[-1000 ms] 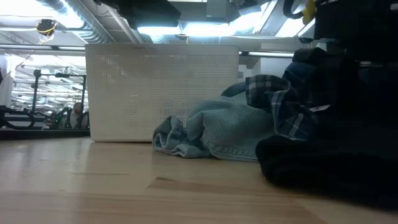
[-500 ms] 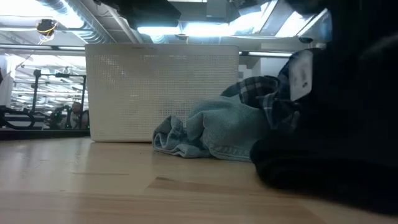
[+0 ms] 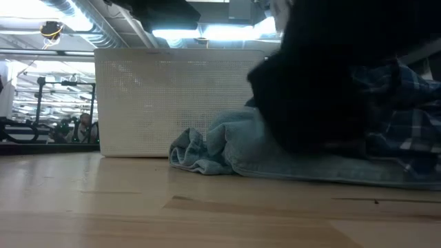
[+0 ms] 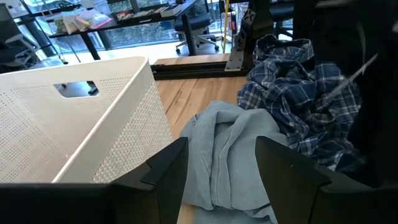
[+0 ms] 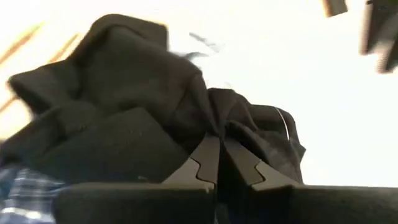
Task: Sort clothes
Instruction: Put the black pants into the white bin
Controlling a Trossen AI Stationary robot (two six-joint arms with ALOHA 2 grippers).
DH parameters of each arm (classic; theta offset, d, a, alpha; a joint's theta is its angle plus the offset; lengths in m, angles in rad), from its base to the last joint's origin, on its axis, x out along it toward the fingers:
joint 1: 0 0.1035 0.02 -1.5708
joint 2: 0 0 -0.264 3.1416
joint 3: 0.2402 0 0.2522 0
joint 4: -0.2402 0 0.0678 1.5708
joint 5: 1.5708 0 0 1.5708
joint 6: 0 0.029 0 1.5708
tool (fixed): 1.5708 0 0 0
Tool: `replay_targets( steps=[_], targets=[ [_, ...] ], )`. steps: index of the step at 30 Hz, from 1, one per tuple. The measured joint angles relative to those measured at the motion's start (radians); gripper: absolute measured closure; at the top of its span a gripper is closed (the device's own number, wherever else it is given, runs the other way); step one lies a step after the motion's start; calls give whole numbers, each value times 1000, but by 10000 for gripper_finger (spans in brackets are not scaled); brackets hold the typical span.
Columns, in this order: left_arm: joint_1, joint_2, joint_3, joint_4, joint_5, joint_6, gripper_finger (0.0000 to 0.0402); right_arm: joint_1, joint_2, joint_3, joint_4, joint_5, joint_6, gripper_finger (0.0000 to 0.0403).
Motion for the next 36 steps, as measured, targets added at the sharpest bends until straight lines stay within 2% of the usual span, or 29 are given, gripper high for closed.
replay_targets(
  steps=[6, 12, 22, 28, 36],
  targets=[
    [0, 0, 0, 0, 0, 0, 219, -43, -1, 154, -22, 103, -130, 385],
    [0, 0, 0, -1, 0, 0, 219, -132, -2, 303, -43, 162, -270, 385],
    [0, 0, 0, -3, 0, 3, 219, -390, -2, 471, 3, 263, -531, 384],
    [0, 0, 0, -3, 0, 3, 219, -586, -3, 493, 165, 202, -682, 384],
    [0, 0, 0, -3, 0, 3, 219, -793, 3, 459, 344, -34, -723, 384]
  ],
)
